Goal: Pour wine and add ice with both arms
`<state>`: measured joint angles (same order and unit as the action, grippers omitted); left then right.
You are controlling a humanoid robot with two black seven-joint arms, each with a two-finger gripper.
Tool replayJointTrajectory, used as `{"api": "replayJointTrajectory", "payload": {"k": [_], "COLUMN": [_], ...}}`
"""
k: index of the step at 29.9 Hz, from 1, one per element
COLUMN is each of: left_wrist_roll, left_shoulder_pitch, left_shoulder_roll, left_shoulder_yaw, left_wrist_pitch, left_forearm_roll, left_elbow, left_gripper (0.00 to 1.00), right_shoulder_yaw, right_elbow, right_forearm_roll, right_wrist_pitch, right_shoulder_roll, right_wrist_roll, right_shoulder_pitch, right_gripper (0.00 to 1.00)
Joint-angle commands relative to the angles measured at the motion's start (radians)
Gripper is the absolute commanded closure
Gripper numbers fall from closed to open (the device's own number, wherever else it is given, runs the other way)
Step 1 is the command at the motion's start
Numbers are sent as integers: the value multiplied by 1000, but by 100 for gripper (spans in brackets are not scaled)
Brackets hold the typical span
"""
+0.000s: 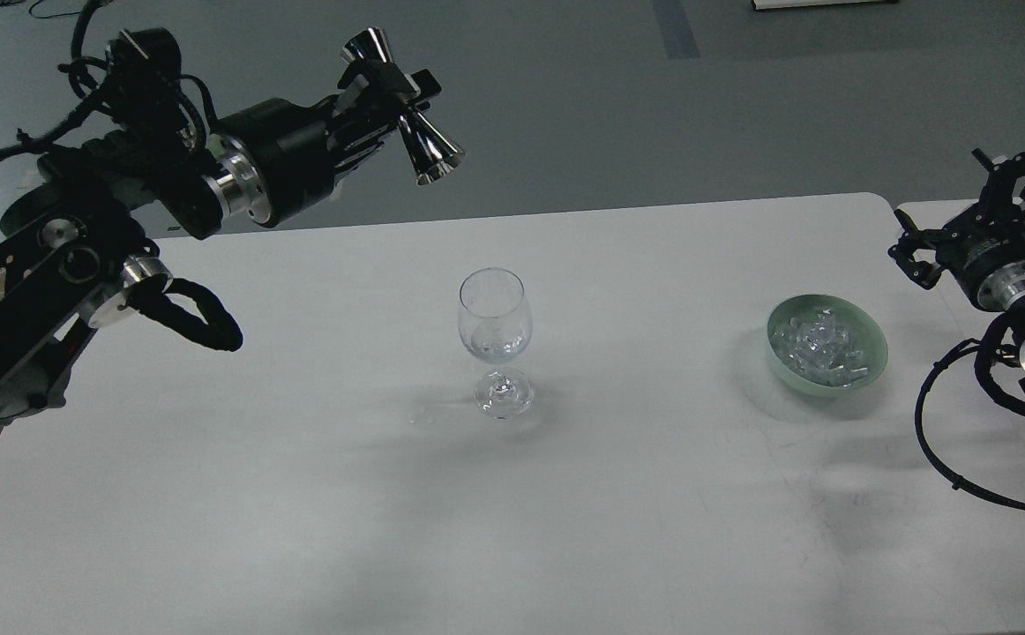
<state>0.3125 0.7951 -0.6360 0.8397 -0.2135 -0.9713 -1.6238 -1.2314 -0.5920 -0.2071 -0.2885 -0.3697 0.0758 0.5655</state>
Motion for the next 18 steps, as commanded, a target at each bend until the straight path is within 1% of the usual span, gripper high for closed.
{"api": "replayJointTrajectory", "payload": {"k": [1, 4, 9, 11, 15, 17, 18], "left_wrist_roll": [2, -12, -9, -4, -6, -9, -10], "left_shoulder_pitch": [-7, -63, -161, -233, -313, -396, -418], "left_shoulder_roll": [2, -2, 1, -1, 2, 10, 12], "left_shoulder_yaw": [18, 56, 192, 269, 361, 436, 453], "left_wrist_pitch": [8, 11, 5, 14, 28, 34, 34], "left_forearm_roll": [22, 98, 144, 264, 428, 552, 575], "left_elbow": [-1, 1, 1, 7, 21, 30, 30], "left_gripper": [100, 100, 100, 100, 100, 100, 100], "right_shoulder_yaw": [0, 0, 0, 0, -6, -10, -10], "right_elbow": [0, 0, -2, 0, 1, 5, 3], "right_forearm_roll": [2, 3, 3, 3, 5, 6, 6], "right_wrist_pitch": [0, 2, 2, 2, 6, 9, 9], "right_shoulder_roll": [0, 0, 0, 0, 0, 2, 2], "right_wrist_roll": [-2, -1, -1, -2, -2, -2, -2], "right_shoulder_pitch": [-3, -3, -3, -1, -1, -1, -1], "right_gripper": [0, 0, 0, 0, 0, 0, 0]}}
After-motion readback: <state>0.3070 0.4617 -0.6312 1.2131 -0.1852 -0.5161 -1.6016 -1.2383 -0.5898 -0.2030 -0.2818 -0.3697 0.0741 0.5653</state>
